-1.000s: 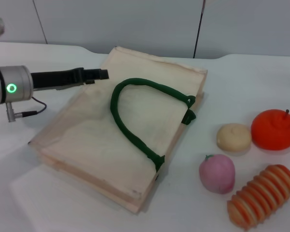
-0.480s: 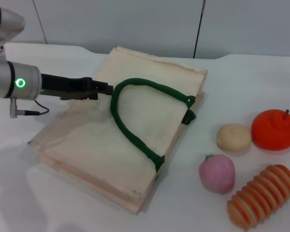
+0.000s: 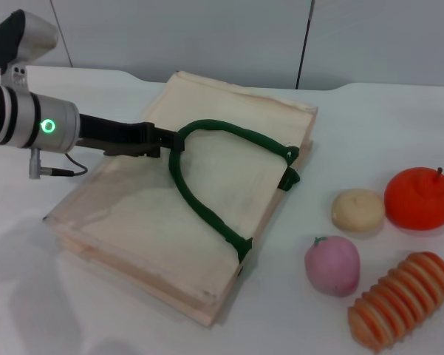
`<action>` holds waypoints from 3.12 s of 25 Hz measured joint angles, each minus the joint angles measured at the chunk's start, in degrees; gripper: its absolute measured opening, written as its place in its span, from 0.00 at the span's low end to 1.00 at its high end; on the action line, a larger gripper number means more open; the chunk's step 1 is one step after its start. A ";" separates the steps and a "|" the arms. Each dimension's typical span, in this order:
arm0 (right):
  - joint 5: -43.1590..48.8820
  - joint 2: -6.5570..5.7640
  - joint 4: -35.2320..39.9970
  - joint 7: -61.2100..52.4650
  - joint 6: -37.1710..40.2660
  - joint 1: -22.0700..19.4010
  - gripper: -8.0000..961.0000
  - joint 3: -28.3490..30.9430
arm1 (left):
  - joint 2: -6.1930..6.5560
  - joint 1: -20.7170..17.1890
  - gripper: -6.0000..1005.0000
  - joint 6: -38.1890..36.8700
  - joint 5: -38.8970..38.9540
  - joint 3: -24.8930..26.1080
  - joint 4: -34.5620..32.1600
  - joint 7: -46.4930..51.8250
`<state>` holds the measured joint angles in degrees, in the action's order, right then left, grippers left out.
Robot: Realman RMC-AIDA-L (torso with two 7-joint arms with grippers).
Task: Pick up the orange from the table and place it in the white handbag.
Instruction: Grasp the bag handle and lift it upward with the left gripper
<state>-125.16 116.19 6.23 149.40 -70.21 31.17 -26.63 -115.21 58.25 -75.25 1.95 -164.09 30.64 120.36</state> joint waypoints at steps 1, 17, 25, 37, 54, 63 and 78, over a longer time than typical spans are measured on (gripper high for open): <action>0.00 0.00 0.00 -0.02 -0.01 0.01 0.92 0.00 | 0.07 0.05 0.61 0.57 -0.28 0.00 -0.56 0.15; 0.00 0.07 0.01 -0.32 -0.09 0.63 0.92 0.09 | 0.62 1.35 0.61 8.51 -4.98 0.00 -7.11 2.14; 0.01 0.09 0.01 -0.76 -0.11 0.72 0.92 0.09 | 1.15 1.96 0.61 12.97 -8.53 0.00 -10.50 4.32; 0.01 0.09 0.01 -0.78 -0.20 0.82 0.92 0.09 | 1.14 1.96 0.53 14.54 -8.89 0.00 -10.57 5.11; 0.01 0.09 0.01 -0.87 -1.53 0.91 0.92 0.09 | 1.13 2.13 0.30 15.95 -8.89 0.00 -11.22 5.13; 0.01 0.09 0.01 -0.86 -1.53 0.91 0.92 0.09 | 1.13 2.13 0.21 16.10 -8.88 0.00 -11.22 5.08; 0.01 0.09 0.01 -0.86 -1.28 0.25 0.92 0.09 | 1.13 1.87 0.11 14.95 -6.23 0.04 -10.64 3.54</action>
<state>-125.15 116.28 6.24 148.53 -71.48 31.43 -26.54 -114.08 60.12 -60.30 -4.28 -164.05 20.00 123.90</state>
